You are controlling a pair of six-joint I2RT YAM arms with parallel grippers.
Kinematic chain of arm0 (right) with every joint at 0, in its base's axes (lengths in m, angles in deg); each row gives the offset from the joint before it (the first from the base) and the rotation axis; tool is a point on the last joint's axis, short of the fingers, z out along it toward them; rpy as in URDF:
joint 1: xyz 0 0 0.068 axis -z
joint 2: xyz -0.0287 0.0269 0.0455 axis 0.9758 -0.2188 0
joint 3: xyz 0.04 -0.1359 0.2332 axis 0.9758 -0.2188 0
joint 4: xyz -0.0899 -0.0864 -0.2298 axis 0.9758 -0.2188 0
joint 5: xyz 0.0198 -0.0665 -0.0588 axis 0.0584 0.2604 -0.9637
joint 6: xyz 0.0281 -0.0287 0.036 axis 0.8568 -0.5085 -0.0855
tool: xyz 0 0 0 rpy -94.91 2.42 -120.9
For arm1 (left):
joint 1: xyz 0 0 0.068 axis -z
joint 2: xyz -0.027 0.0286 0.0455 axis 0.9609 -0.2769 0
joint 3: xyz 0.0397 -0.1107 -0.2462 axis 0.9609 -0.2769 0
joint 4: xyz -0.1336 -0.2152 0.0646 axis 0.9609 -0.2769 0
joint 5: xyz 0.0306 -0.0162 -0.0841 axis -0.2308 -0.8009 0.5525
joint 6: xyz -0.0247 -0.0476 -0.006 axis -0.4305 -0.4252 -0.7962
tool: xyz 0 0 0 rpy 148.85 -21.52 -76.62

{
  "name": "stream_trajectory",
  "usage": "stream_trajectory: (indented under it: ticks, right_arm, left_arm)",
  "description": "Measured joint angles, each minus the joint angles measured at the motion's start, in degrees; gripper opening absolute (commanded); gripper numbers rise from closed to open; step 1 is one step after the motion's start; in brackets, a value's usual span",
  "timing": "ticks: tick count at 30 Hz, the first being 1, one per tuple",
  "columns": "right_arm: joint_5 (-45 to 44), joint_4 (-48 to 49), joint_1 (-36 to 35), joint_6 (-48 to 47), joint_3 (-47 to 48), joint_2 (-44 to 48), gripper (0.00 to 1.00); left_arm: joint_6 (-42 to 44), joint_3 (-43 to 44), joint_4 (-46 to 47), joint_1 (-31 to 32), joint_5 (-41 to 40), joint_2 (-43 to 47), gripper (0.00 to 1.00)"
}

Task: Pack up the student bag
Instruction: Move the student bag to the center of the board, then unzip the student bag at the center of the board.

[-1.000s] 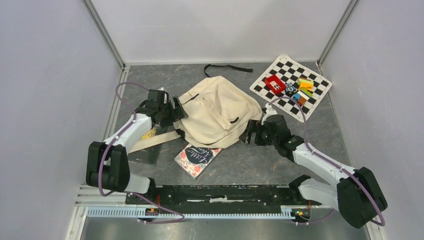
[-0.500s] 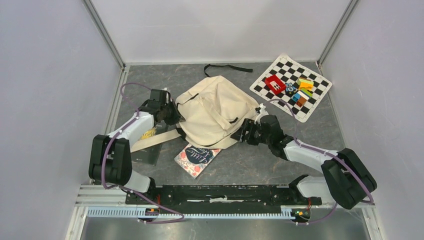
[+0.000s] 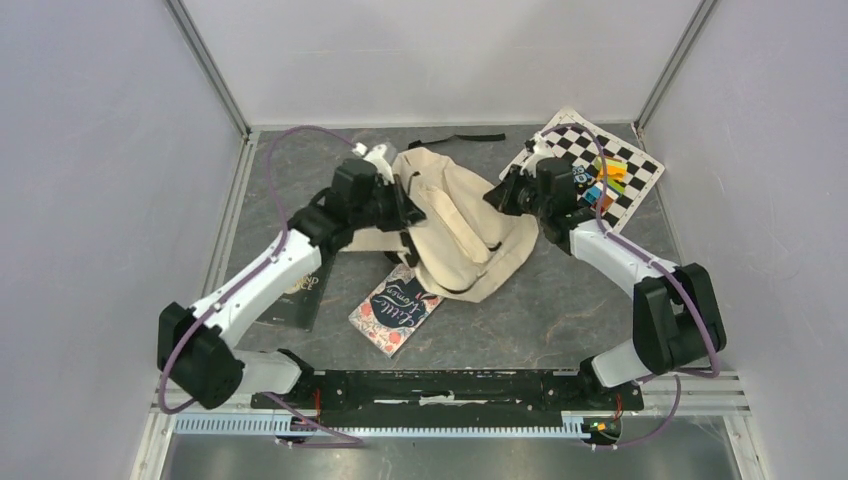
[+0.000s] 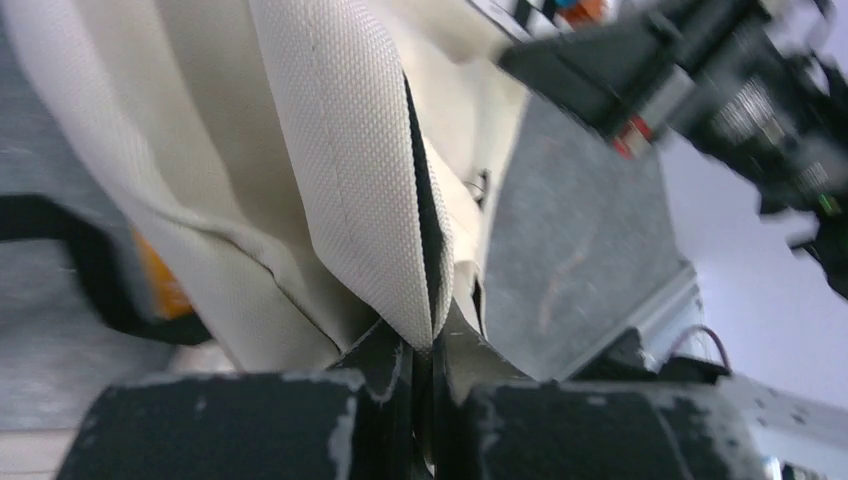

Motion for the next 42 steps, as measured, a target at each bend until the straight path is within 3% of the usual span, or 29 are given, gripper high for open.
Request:
stream_trajectory:
  ticks: [3, 6, 9, 12, 17, 25, 32, 34, 42]
  right_arm:
    - [-2.2, -3.7, 2.0, -4.2, 1.5, 1.5, 0.22]
    - [-5.1, -8.8, 2.4, -7.5, 0.8, 4.7, 0.32]
    - [-6.8, -13.4, 2.3, -10.8, -2.0, 10.3, 0.47]
    - [-7.2, -17.3, 2.3, -13.0, -4.4, 15.0, 0.61]
    - [-6.8, -22.3, 1.8, -15.5, -8.0, 20.4, 0.74]
    - [-6.4, -25.4, -7.4, -15.8, -15.5, 24.7, 0.82]
    - [-5.7, -22.9, -11.5, -13.2, -16.3, 23.0, 0.79]
    - [-5.7, -21.0, -11.4, -12.0, -16.2, 21.6, 0.79]
    - [-4.8, -15.3, -10.6, -9.7, -7.6, 8.1, 0.66]
  left_arm:
    - [-4.4, -3.4, 3.3, 10.3, -5.8, 4.5, 0.05]
    - [-8.7, -8.5, 5.9, 19.8, -10.8, 7.2, 0.31]
    - [-11.6, -11.8, 6.3, 27.5, -12.0, 5.4, 0.67]
    - [-12.3, -13.0, 4.2, 30.8, -11.4, 3.0, 0.86]
    - [-12.5, -13.2, -2.4, 30.9, -13.6, 5.0, 0.99]
    - [-13.5, -16.6, -4.2, 26.7, -17.3, 14.1, 0.98]
    - [-16.3, -19.9, 3.2, 20.8, -15.6, 10.3, 0.97]
    - [-16.4, -19.8, 5.7, 19.5, -15.2, 8.1, 0.91]
    - [-15.7, -18.9, 7.8, 16.3, -13.9, 1.0, 0.47]
